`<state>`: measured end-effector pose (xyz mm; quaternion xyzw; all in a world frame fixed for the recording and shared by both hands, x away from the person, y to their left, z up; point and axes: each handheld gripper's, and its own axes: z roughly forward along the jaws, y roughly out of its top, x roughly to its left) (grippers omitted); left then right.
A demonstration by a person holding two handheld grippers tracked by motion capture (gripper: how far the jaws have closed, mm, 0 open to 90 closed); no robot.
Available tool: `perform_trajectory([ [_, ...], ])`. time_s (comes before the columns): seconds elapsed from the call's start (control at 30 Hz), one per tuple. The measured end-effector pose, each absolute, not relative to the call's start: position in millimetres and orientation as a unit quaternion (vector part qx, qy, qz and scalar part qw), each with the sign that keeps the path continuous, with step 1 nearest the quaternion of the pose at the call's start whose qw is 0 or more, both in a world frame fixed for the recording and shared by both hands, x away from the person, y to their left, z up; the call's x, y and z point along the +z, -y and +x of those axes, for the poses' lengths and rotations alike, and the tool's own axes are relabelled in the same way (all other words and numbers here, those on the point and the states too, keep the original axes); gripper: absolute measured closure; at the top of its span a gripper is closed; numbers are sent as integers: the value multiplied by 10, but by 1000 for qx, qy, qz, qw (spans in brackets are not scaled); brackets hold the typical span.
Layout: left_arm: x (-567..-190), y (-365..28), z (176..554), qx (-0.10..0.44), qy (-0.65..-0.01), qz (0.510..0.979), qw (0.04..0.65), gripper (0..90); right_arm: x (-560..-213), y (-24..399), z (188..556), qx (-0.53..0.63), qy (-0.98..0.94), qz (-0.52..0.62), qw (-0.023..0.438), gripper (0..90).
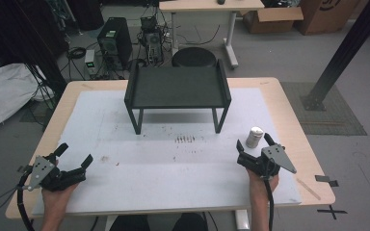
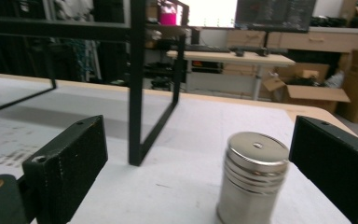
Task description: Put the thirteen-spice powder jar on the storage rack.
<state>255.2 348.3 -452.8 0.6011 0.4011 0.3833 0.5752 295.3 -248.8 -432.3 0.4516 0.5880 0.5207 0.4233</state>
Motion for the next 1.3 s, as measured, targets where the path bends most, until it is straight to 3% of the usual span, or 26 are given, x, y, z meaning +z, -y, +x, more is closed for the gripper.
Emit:
perform_trajectory([
  [0.8,-4529,-3483,2552,383,-401,601,576,14,-4424,2676,3337,444,-597,536,400,64],
  [1.3,-4528,-3483,2552,384,-400,601,575,14,-4456,2690,3403,438,-608,537,388,262],
])
